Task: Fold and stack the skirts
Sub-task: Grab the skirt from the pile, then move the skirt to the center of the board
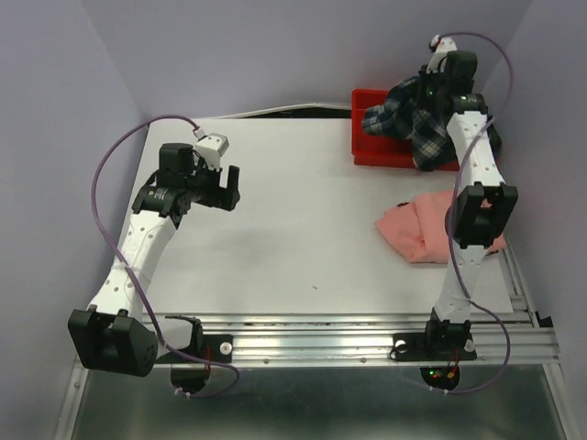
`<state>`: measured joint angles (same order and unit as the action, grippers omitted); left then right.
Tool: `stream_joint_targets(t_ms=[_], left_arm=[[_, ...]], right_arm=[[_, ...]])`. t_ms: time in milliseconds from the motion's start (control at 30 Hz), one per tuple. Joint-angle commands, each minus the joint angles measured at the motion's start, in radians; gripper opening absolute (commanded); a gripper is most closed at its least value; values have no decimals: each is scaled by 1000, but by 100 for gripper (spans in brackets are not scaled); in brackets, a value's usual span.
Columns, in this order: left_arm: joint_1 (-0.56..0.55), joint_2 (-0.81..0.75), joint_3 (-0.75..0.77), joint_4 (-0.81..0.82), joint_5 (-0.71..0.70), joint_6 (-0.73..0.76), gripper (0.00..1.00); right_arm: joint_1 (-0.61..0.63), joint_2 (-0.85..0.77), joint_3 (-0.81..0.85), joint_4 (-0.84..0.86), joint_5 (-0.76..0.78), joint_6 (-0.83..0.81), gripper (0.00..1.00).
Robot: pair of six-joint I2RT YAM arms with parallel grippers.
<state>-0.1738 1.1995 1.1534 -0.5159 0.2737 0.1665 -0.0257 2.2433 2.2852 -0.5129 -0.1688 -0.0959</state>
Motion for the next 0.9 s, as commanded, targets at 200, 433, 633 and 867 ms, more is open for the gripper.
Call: stream_joint_targets(t_ms=[200, 433, 633, 867], left_arm=[[204, -5, 184, 73, 243, -113, 98], [355, -52, 203, 39, 332, -73, 98], [407, -138, 160, -19, 325, 19, 98], [412, -173, 79, -93, 361, 192, 98]], right_arm=[[26, -376, 39, 137, -454, 269, 1], [266, -510, -220, 155, -658, 309, 1], [441, -536, -420, 195, -704, 353, 1], [397, -514, -699, 237, -805, 401, 10]])
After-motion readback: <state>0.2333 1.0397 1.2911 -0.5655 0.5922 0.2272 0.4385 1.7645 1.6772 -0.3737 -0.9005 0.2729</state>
